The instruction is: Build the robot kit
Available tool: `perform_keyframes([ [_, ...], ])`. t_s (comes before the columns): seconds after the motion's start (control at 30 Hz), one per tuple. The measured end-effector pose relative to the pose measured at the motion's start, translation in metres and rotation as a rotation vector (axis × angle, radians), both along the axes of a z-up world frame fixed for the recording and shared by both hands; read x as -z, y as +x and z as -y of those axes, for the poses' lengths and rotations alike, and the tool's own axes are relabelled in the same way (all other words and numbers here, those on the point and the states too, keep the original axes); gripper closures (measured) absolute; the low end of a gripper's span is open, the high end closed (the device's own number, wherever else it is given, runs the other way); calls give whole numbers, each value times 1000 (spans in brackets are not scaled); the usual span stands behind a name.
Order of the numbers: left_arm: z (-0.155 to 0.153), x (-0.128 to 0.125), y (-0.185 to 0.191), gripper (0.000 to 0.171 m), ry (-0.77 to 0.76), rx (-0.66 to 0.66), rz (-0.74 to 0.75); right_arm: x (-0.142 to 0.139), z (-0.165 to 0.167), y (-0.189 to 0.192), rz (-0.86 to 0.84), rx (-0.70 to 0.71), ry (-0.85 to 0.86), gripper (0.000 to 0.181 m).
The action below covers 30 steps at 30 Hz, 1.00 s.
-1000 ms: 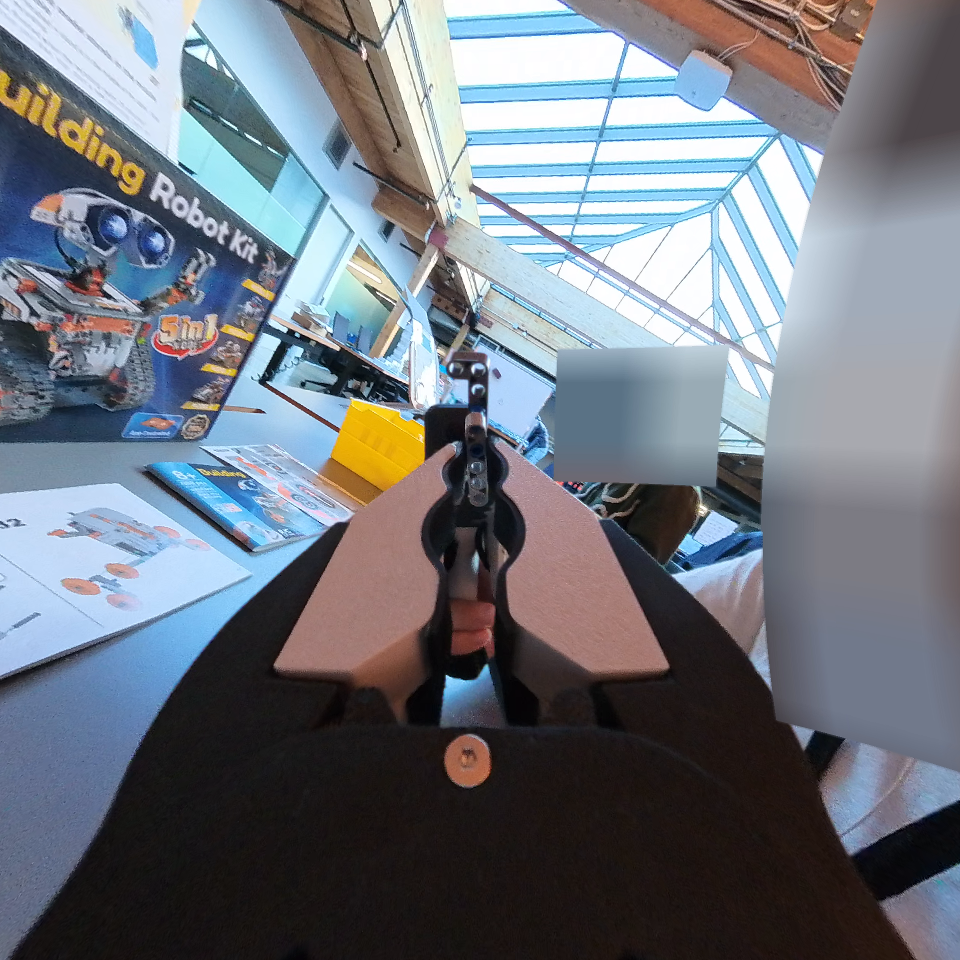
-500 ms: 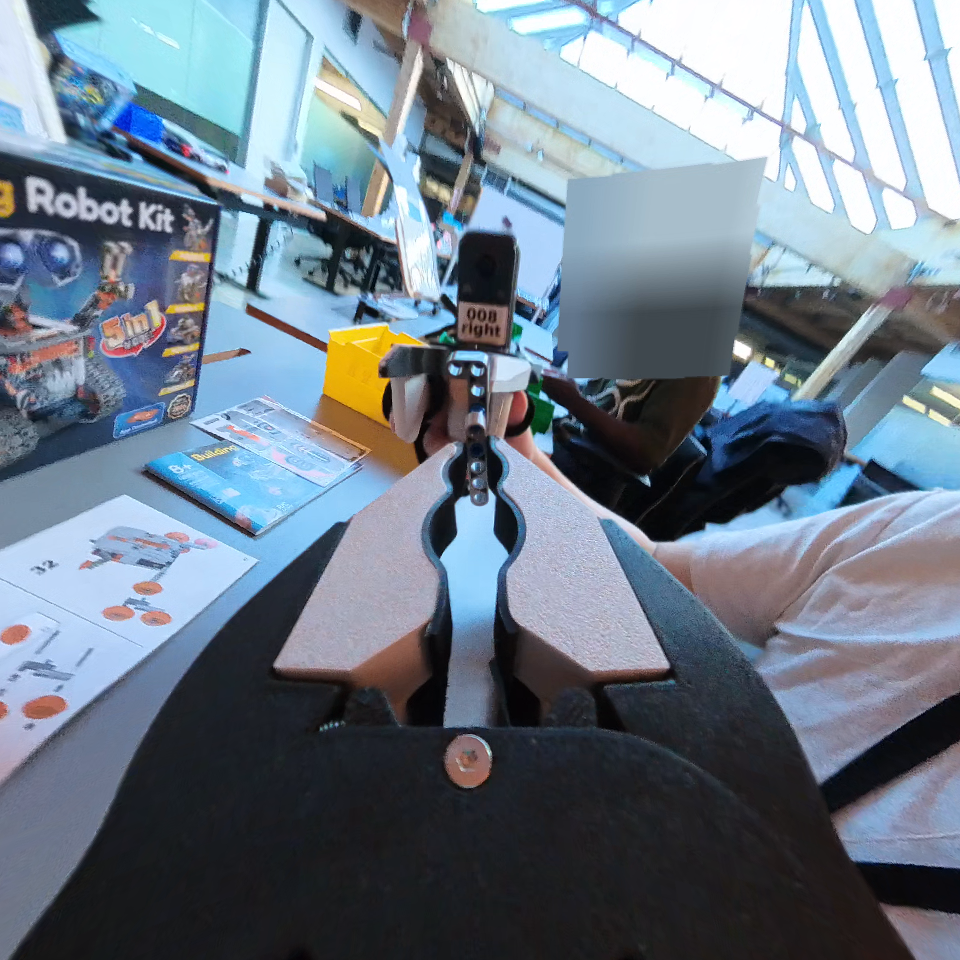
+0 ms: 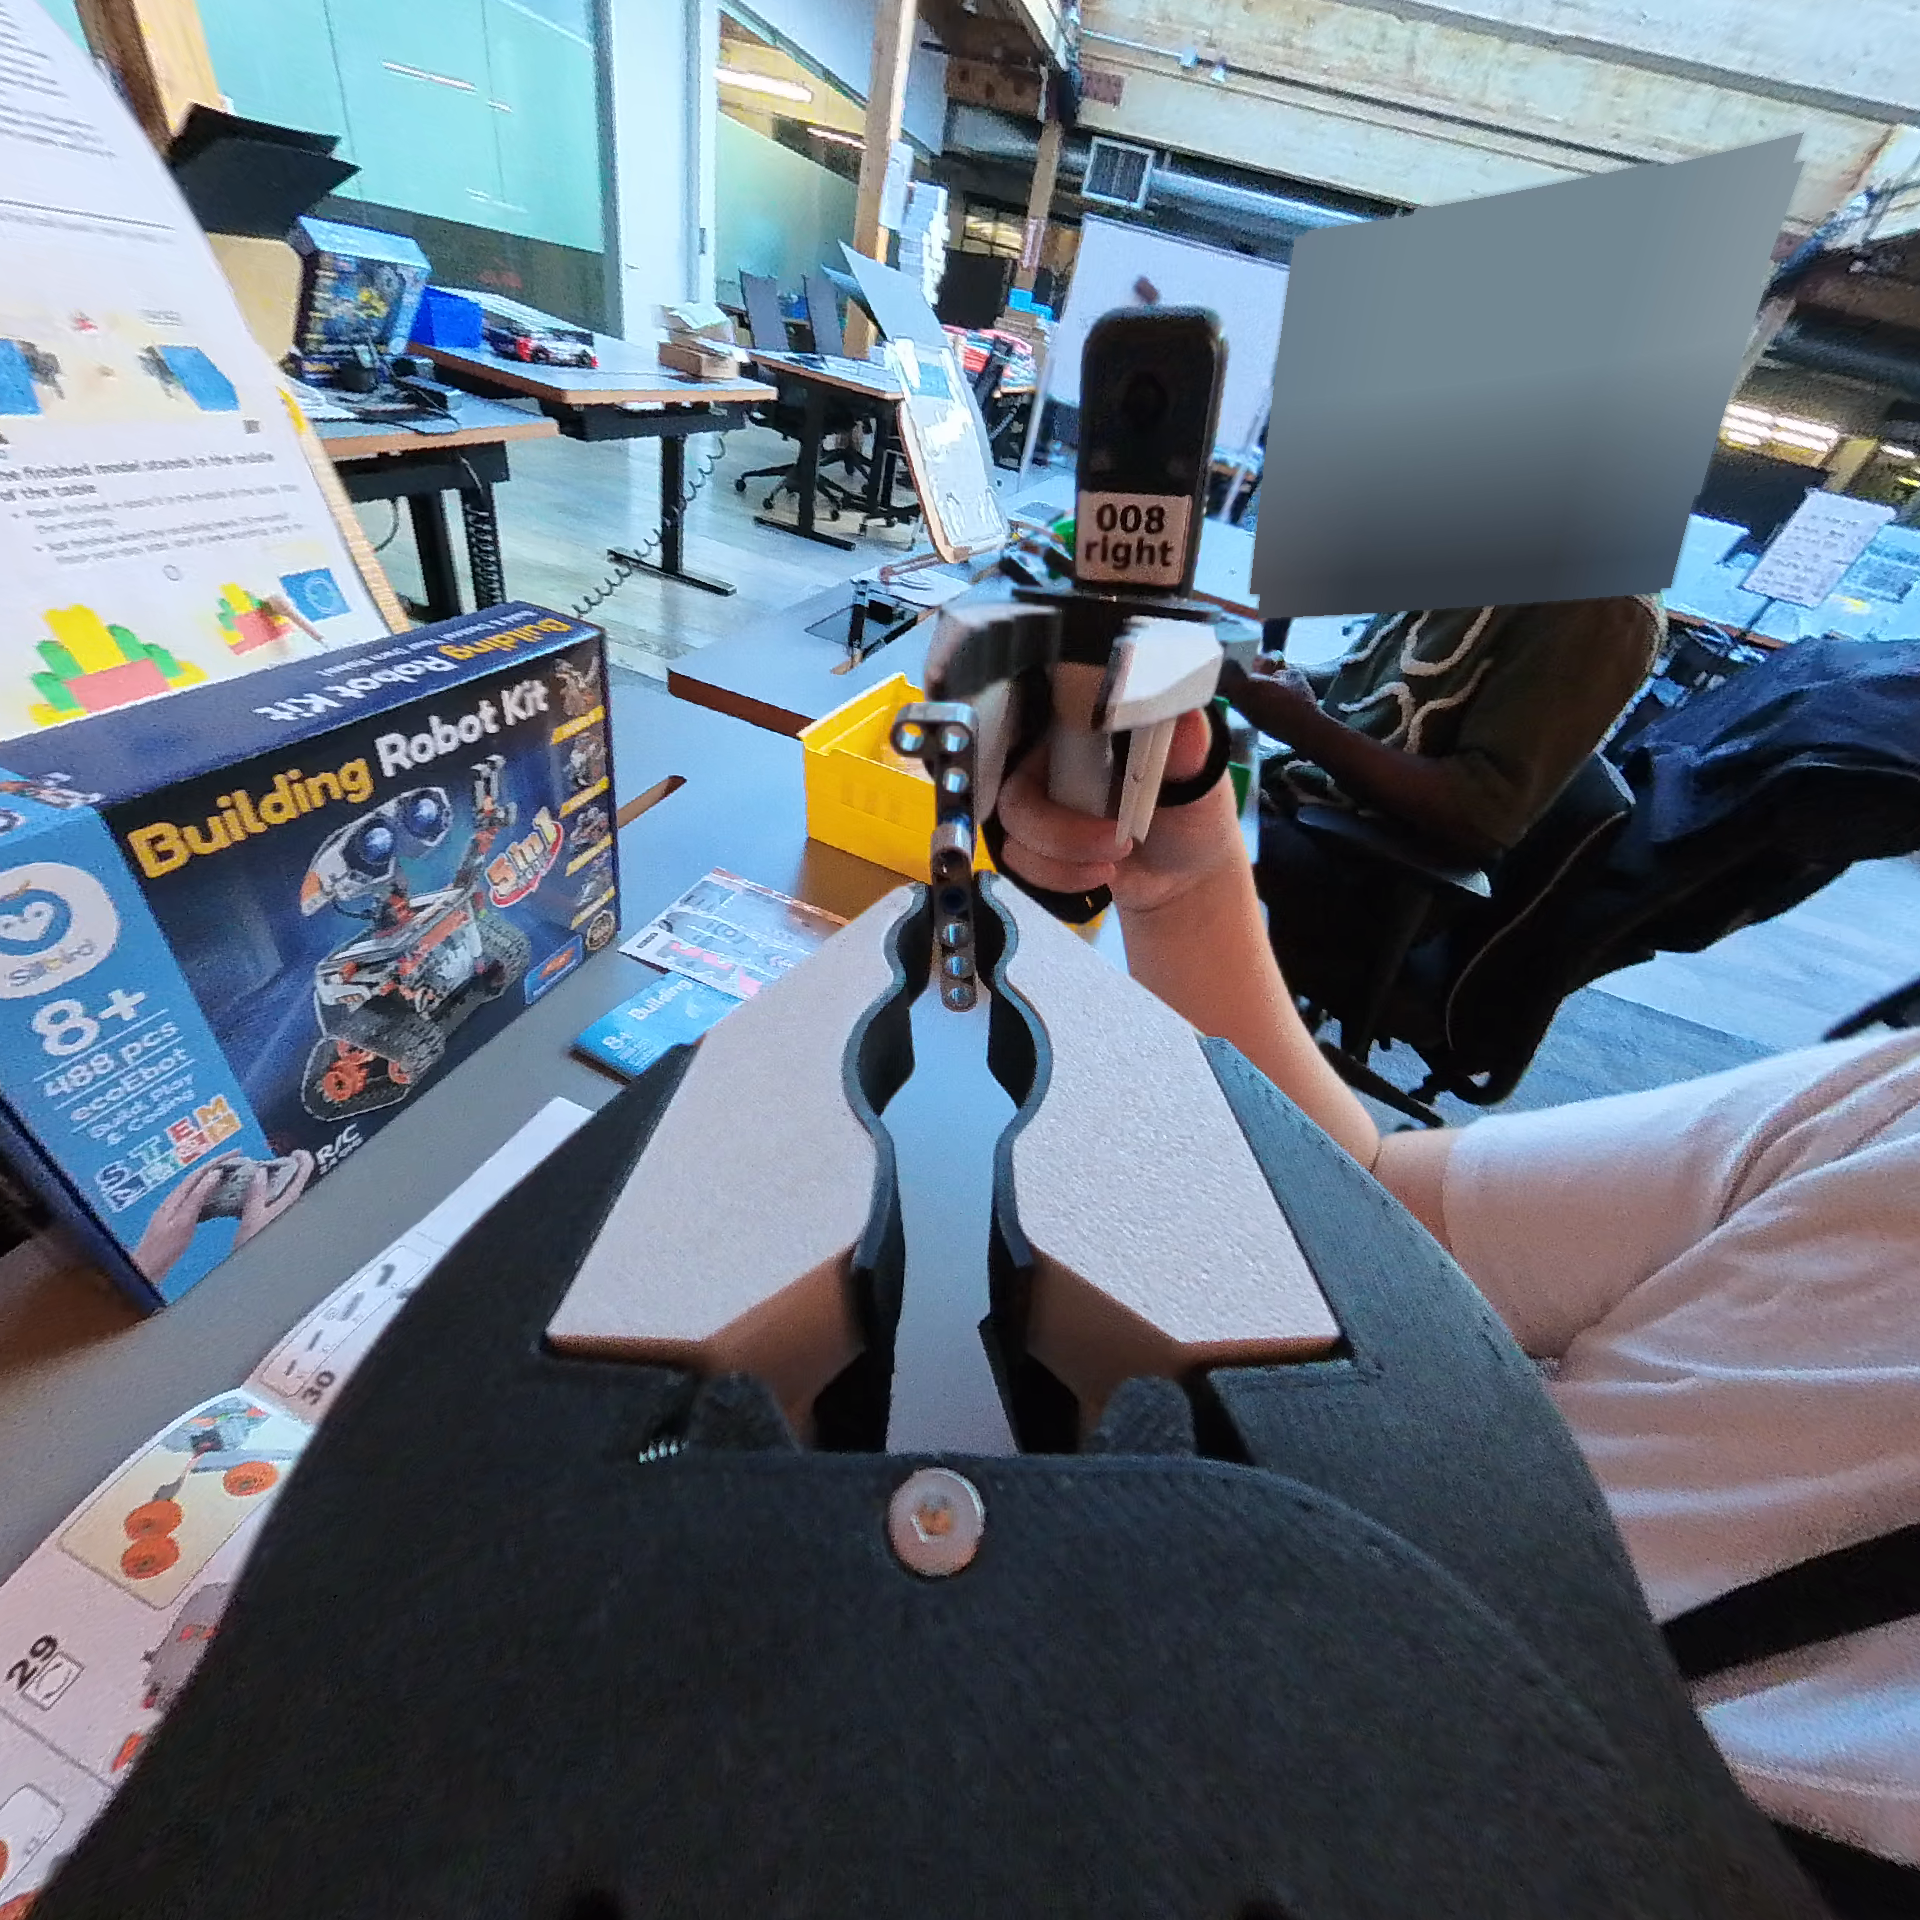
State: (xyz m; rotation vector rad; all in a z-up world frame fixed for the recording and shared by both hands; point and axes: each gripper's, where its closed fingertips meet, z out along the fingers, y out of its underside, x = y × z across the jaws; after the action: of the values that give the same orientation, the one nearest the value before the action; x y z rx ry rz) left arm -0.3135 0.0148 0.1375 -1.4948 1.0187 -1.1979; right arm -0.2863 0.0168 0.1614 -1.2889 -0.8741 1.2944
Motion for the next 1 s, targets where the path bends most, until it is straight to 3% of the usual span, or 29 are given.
perform_keyframes([
  [0.23, 1, 14, 7, 167, -60, 17, -54, 31, -16, -20, 88, -77, -69, 154],
  [0.37, 3, 15, 7, 166, -34, 0, -75, 29, -5, -22, 27, -209, -108, 158],
  [0.7, 6, 13, 2, 166, -37, 10, -65, 28, 1, -26, 33, -213, -78, 162],
  [0.77, 7, 14, 3, 166, -38, 17, -70, 28, 3, -26, 32, -225, -71, 173],
  [1.0, 7, 15, 5, 166, -42, 19, -72, 31, 2, -24, 43, -224, -73, 172],
])
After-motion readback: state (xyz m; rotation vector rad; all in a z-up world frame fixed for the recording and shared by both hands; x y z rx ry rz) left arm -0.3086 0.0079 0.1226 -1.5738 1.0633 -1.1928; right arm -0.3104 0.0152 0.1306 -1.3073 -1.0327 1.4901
